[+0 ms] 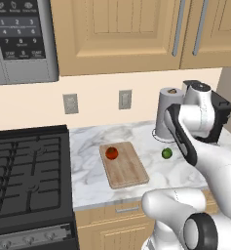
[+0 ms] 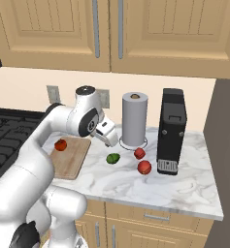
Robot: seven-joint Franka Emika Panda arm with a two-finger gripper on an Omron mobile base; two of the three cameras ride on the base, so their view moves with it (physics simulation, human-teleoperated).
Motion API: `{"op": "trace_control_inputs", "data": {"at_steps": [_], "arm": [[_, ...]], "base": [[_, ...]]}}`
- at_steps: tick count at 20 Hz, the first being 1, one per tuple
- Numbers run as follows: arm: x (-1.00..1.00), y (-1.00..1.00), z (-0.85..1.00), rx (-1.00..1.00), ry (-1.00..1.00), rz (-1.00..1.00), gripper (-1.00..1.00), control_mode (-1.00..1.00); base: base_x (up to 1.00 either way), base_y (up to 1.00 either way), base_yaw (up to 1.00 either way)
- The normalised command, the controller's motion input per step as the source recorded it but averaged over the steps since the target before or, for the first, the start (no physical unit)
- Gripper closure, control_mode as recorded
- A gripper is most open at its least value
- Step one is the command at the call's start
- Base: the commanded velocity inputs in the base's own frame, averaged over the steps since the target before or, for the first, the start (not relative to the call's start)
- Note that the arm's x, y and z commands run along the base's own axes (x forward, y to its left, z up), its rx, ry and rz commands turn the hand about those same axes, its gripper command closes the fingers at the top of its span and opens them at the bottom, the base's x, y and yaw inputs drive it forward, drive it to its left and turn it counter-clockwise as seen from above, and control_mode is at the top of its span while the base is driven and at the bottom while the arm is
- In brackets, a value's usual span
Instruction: Place the avocado, onion, tomato, and bell pepper on the cutting board.
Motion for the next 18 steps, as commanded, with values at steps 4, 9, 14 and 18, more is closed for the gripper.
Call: {"op": "trace_control_inputs", "data": {"at_steps": [4, 9, 14, 18], "arm": [[0.36, 0.00, -0.26, 0.00, 0.00, 0.00, -1.00, -1.00], [0.36, 0.00, -0.22, 0.00, 0.00, 0.00, -1.00, -1.00], [0.20, 0.00, -0.14, 0.00, 0.01, 0.00, -1.00, -1.00], [0.21, -0.02, -0.18, 0.00, 0.03, 0.00, -1.00, -1.00]], "base": [[0.00, 0.00, 0.00], [0.00, 0.00, 0.00], [0.00, 0.00, 0.00], [0.00, 0.00, 0.00]]}}
